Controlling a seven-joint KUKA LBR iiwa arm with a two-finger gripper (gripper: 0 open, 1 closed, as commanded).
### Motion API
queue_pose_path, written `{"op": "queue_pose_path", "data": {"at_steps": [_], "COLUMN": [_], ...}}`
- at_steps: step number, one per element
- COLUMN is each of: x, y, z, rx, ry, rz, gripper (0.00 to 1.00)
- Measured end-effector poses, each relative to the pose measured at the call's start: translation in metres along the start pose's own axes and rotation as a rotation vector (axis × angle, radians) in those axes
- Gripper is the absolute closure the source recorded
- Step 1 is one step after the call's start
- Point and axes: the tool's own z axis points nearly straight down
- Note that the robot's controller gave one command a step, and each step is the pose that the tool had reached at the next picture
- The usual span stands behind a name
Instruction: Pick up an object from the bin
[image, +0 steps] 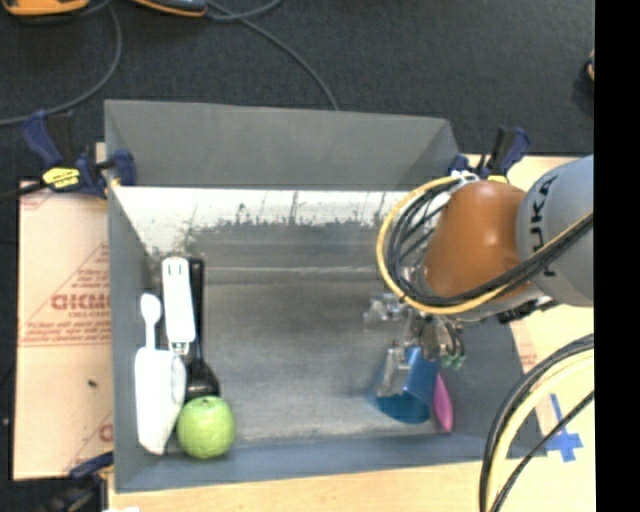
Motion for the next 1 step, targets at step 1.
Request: {"op": "queue_pose_path", "data": {"at_steps": [1], "x": [0.01], "y": [0.0006], "z": [-0.0016], "rx": [-0.001], "ry": [0.002], "rz": [0.168], "gripper": [0.0]}}
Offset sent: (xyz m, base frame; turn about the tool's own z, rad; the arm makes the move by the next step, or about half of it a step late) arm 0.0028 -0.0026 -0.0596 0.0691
